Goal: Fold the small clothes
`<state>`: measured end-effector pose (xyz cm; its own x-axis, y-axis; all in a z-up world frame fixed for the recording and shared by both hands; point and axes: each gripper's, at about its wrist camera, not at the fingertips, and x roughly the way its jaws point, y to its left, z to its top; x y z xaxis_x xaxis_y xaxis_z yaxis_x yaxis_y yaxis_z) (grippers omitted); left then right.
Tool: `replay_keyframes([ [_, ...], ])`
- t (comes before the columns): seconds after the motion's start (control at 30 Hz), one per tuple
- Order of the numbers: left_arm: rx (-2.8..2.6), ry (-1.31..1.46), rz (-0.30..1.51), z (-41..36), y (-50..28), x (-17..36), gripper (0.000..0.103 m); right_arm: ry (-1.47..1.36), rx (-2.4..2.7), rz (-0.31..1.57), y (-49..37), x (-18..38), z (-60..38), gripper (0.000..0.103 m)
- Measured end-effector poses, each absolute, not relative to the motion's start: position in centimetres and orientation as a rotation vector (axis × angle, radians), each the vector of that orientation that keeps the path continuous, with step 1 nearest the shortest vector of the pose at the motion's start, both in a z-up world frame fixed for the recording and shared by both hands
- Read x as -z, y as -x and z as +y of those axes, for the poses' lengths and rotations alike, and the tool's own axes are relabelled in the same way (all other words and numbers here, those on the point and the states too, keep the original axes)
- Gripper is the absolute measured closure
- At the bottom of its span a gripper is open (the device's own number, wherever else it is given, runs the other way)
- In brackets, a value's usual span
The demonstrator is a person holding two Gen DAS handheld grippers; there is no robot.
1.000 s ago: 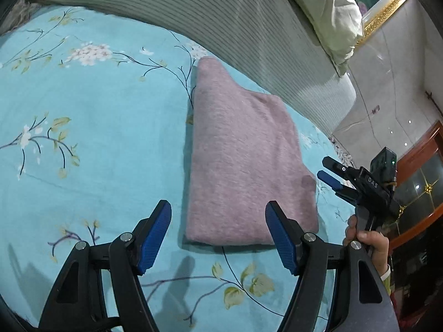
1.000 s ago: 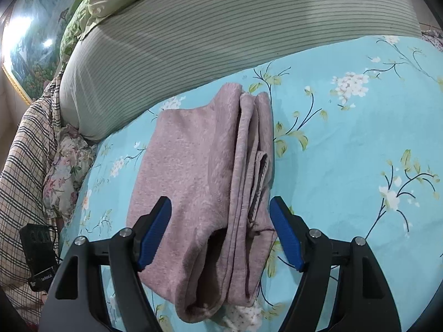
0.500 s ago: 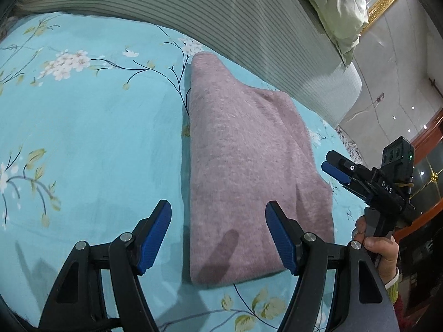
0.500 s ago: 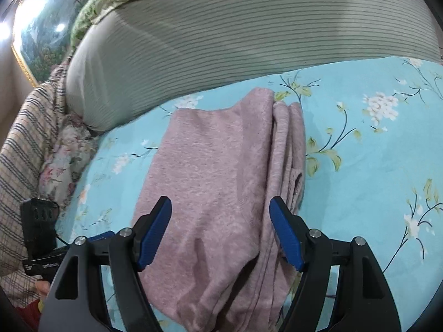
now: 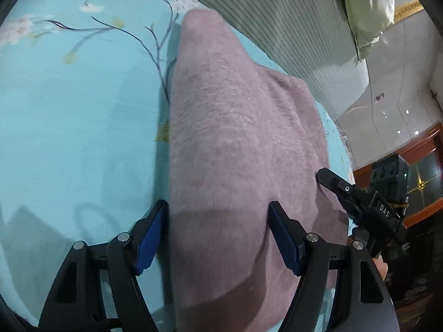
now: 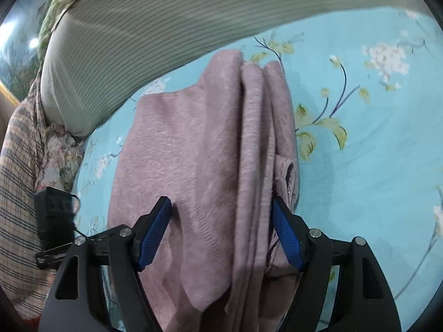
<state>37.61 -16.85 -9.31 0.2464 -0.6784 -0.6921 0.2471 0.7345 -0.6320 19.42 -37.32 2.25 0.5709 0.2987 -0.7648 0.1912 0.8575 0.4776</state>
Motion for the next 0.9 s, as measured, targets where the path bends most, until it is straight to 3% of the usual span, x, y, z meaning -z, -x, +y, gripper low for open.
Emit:
replay_keyframes([
  [0.07, 0.651, 0.416, 1.148, -17.5, -38.0, 9.2, 0.041, -0.585, -0.085, 0.980, -19.5, -1.8, -37.6, 0.030],
  [0.17, 0.644, 0.380, 1.135, -18.1, -38.1, 9.1, 0.049, -0.602, -0.096, 1.015, -20.0, -1.2, -37.2, 0.059],
  [0.27, 0.647, 0.380, 1.122, -18.0, -38.0, 9.1, 0.053, -0.592, -0.122, 1.014, -20.0, -1.6, -36.6, 0.074],
  [0.37, 0.654, 0.398, 1.131, -18.0, -38.1, 9.2, 0.053, -0.481, -0.081, 0.990, -19.4, -3.3, -36.1, 0.073],
  [0.43, 0.655, 0.404, 1.135, -18.0, -38.3, 9.2, 0.053, -0.457, -0.029, 0.964, -18.8, -4.1, -36.7, 0.066],
  [0.5, 0.653, 0.401, 1.136, -17.9, -38.3, 9.2, 0.052, -0.455, 0.006, 0.950, -18.4, -4.0, -37.7, 0.042],
  [0.57, 0.648, 0.401, 1.134, -17.9, -38.3, 9.2, 0.052, -0.476, 0.032, 0.968, -18.5, -3.0, -38.7, 0.030],
  [0.73, 0.647, 0.408, 1.140, -17.9, -38.3, 9.2, 0.052, -0.603, -0.076, 0.992, -20.1, -0.2, -38.9, 0.033],
  [0.8, 0.647, 0.407, 1.130, -17.8, -38.1, 8.9, 0.056, -0.667, -0.117, 1.004, -20.6, -0.1, -38.6, 0.064],
  [0.9, 0.651, 0.417, 1.094, -17.1, -37.1, 7.7, 0.062, -0.679, -0.165, 0.964, -20.3, -1.7, -37.3, 0.070],
])
